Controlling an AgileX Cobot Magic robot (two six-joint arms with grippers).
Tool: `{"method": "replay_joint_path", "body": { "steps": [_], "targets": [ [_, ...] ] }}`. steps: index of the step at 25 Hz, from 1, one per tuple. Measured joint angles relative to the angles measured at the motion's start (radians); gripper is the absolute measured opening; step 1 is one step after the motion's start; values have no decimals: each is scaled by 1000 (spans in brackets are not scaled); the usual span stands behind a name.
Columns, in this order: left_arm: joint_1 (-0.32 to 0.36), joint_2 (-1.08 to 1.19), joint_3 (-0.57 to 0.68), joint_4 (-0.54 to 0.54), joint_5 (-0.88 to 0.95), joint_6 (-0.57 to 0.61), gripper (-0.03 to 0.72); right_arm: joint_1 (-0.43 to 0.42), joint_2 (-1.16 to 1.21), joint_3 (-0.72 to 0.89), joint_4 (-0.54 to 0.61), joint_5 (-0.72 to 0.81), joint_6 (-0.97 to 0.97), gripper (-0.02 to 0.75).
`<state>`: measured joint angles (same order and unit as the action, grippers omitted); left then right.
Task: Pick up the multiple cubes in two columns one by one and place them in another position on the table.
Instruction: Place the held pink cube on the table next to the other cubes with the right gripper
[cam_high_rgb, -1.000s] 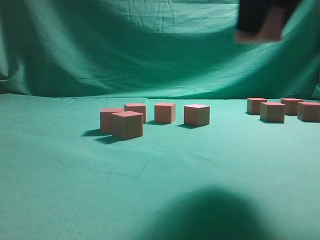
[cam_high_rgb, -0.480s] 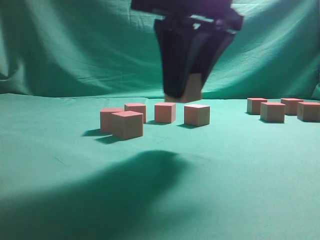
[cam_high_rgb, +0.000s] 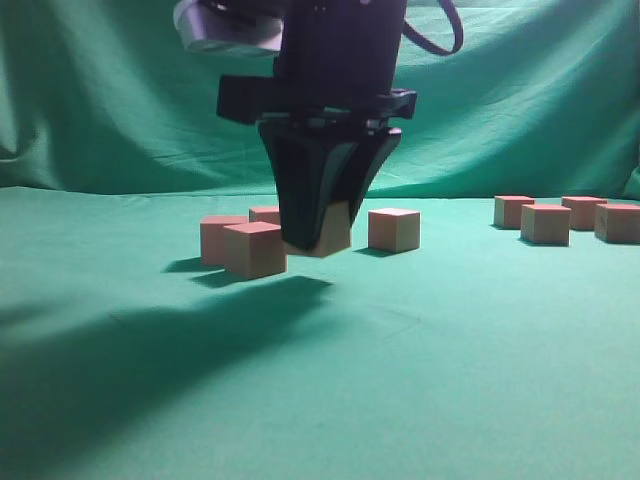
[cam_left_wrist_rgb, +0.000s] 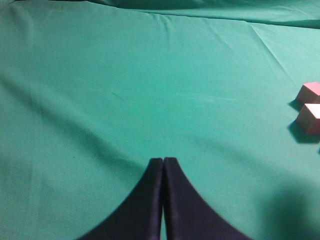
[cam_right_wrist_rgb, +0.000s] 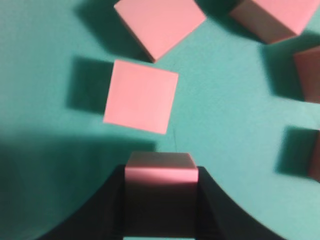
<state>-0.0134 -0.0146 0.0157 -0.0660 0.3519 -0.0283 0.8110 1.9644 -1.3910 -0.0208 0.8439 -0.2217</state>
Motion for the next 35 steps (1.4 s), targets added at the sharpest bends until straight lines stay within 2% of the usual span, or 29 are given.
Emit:
{"method": "replay_joint_path", "body": {
  "steps": [29, 34, 35],
  "targets": [
    [0, 0, 0, 0, 0, 0, 0, 0, 55, -19, 56, 11, -28, 262],
    [0, 0, 0, 0, 0, 0, 0, 0, 66, -105, 50, 145, -26, 585],
    [0, 0, 0, 0, 0, 0, 0, 0, 66, -133, 50, 183, -22, 629]
  ]
}}
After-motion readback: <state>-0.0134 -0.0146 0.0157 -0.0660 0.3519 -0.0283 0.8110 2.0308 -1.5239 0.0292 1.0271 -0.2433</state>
